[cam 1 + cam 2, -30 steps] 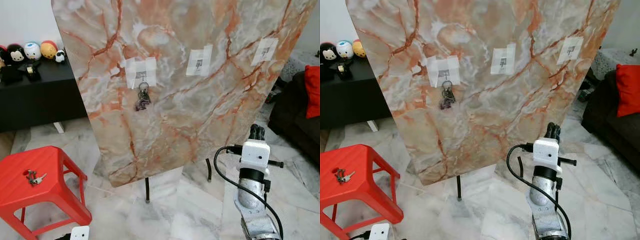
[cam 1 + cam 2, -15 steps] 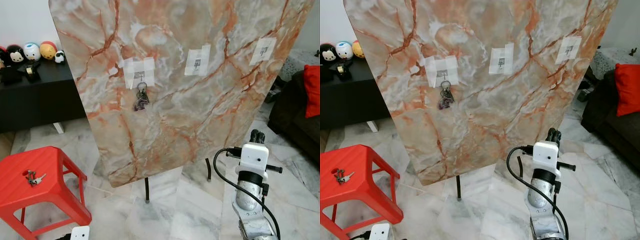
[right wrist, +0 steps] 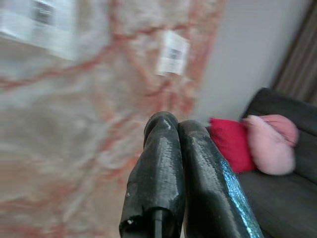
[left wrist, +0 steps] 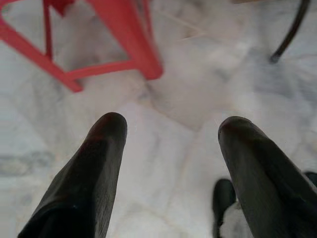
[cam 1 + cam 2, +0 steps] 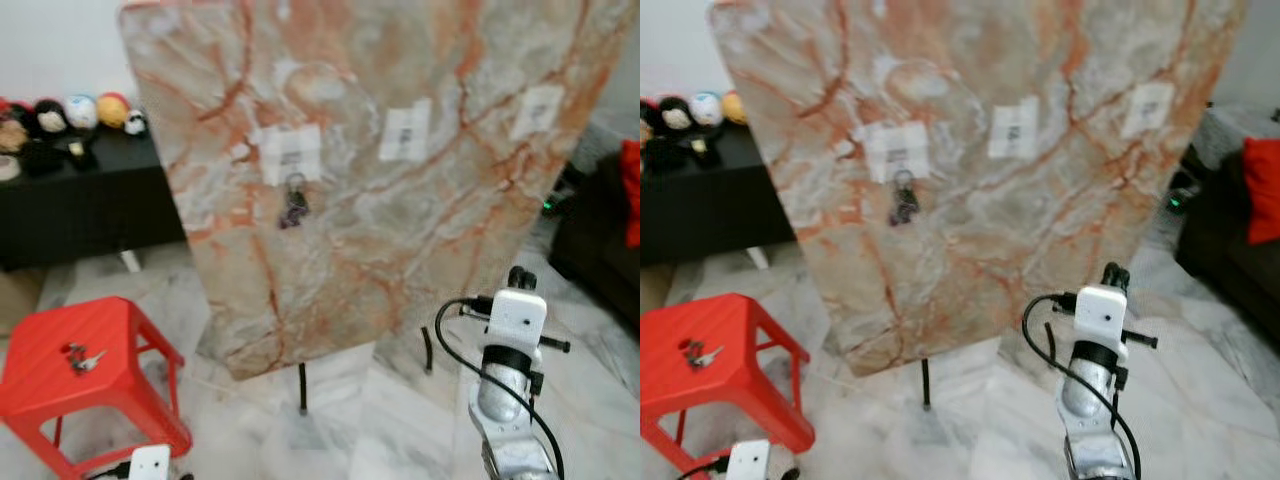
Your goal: Hang keys on a hook
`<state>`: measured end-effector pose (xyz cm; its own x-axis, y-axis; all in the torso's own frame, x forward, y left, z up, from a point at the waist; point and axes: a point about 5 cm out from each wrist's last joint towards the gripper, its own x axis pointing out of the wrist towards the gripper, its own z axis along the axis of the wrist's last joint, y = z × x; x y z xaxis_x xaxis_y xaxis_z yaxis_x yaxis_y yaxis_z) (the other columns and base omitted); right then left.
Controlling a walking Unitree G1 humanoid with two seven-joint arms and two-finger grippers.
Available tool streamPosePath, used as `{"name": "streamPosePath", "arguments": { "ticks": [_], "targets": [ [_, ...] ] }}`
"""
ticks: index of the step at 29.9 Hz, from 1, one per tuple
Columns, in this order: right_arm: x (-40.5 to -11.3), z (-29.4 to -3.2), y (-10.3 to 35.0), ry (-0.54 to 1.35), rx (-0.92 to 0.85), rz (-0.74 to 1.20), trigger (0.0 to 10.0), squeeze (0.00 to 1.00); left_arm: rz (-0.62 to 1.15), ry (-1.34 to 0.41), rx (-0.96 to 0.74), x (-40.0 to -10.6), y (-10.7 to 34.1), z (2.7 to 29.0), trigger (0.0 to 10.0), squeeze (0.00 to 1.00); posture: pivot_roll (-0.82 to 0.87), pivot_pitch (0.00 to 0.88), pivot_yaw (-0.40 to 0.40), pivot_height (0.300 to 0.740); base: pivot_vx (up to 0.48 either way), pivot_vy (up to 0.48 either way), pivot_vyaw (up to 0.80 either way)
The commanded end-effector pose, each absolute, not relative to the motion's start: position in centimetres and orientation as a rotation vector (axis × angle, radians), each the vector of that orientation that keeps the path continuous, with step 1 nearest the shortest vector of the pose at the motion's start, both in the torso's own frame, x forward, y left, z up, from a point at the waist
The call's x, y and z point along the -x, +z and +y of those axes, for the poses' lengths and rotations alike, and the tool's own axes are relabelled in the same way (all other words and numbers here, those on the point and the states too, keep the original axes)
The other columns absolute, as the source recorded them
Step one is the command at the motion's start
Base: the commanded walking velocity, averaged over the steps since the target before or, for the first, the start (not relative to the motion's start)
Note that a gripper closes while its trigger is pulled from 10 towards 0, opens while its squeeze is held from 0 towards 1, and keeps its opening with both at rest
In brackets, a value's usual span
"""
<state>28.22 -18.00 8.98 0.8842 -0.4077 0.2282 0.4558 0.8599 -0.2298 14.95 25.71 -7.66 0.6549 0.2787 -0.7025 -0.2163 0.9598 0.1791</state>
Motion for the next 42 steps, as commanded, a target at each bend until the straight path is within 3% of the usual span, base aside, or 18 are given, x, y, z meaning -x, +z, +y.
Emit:
{"name": "streamPosePath", "arguments": {
  "ticks": [1, 17, 28, 42],
  "targets": [
    [-28.2, -18.9, 8.9, -0.477, 0.282, -0.157, 10.0, 0.0, 0.777, 0.263, -0.078, -15.8, -7.5, 24.9, 10.0, 0.0, 0.02, 0.02, -0.041, 0.74, 0.356, 0.0, 0.0],
    [-28.5, -18.1, 8.8, -0.404, 0.293, -0.151, 10.0, 0.0, 0.745, 0.252, -0.078, -16.4, -7.3, 24.3, 10.0, 0.0, 0.02, 0.015, -0.044, 0.74, 0.371, 0.0, 0.0],
    [-28.6, -17.0, 8.8, -0.315, 0.246, -0.17, 10.0, 0.0, 0.732, 0.24, -0.073, -16.5, -7.3, 23.9, 10.0, 0.0, 0.02, 0.013, -0.043, 0.74, 0.0, 0.0, 0.23],
    [-30.4, -17.9, 10.3, -0.308, 0.303, -0.208, 10.0, 0.0, 0.719, 0.236, -0.073, -16.7, -7.2, 23.8, 10.0, 0.0, 0.02, 0.002, -0.04, 0.74, 0.0, 0.0, 0.0]
  ]
}}
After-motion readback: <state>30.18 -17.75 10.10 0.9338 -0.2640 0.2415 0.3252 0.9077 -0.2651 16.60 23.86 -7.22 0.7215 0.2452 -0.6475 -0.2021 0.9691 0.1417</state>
